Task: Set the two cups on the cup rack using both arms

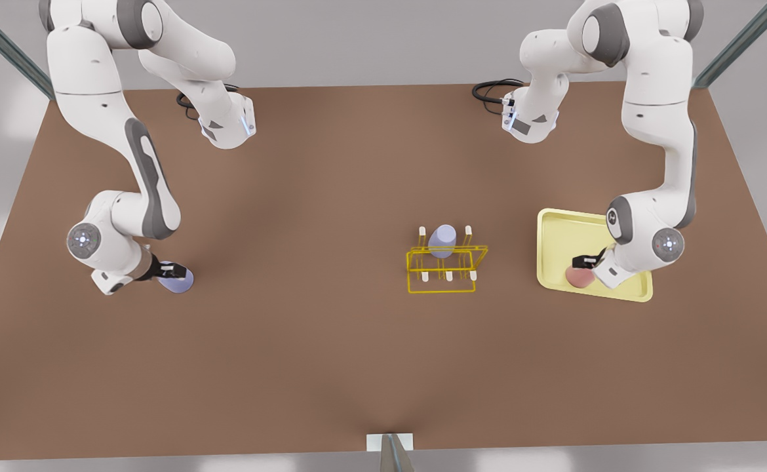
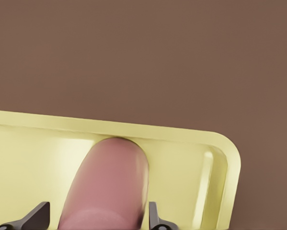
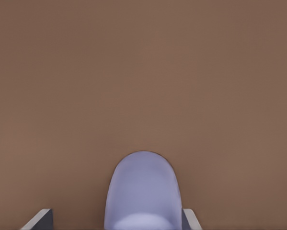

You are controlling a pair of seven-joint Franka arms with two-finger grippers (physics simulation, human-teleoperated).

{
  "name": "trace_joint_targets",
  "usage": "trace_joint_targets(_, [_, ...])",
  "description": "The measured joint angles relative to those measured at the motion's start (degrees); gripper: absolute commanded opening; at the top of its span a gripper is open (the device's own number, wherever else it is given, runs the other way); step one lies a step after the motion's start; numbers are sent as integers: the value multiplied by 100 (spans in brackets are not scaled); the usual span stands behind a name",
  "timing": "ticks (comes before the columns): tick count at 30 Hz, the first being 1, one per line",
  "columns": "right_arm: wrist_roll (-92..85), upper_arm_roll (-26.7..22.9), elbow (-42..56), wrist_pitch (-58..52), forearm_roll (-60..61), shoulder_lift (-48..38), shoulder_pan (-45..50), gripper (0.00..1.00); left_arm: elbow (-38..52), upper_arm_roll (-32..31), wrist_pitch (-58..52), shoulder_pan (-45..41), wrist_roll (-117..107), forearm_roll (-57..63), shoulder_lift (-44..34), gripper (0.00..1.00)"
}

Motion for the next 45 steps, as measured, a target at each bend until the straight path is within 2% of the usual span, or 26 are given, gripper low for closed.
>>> trace_joint_targets(4, [-8, 0, -183, 125, 5, -47, -81, 100, -30, 2, 201, -29, 73, -1, 104, 100])
trace_joint_targets(7, [-19, -6, -404, 228, 2, -90, -149, 100, -26, 13, 283, -59, 113, 2, 135, 86])
trace_joint_targets(21, [-53, -18, -557, 779, -71, 226, -152, 100, 12, 82, 370, -52, 197, 30, 169, 82])
trace_joint_targets(24, [-56, -18, -563, 830, -72, 268, -152, 100, 32, 82, -19, -92, 185, 41, -295, 82])
trace_joint_targets(26, [-57, -18, -570, 852, -73, 299, -152, 100, 442, 31, -486, -170, 118, 41, -466, 82])
trace_joint_targets(29, [-57, -18, -578, 872, -73, 316, -152, 100, 1806, -620, -1200, -199, -141, 27, -224, 82])
trace_joint_targets(31, [-55, -18, -584, 880, -73, 332, -152, 100, 2887, -1212, -1543, -220, -444, 8, 274, 82])
trace_joint_targets(34, [-51, -18, -585, 887, -72, 340, -152, 100, 3840, -1940, -1950, -235, -978, -13, 843, 82])
trace_joint_targets(35, [-50, -18, -585, 888, -71, 340, -152, 99, 3985, -2083, -2054, -265, -1143, -15, 939, 82])
trace_joint_targets(39, [-68, -18, -572, 892, -40, 348, -157, 81, 4130, -2280, -2390, -583, -1727, -31, 1072, 83])
trace_joint_targets(45, [-114, -17, -455, 883, -18, 408, -154, 79, 3666, -2340, -2745, -789, -2459, -10, 1035, 83])
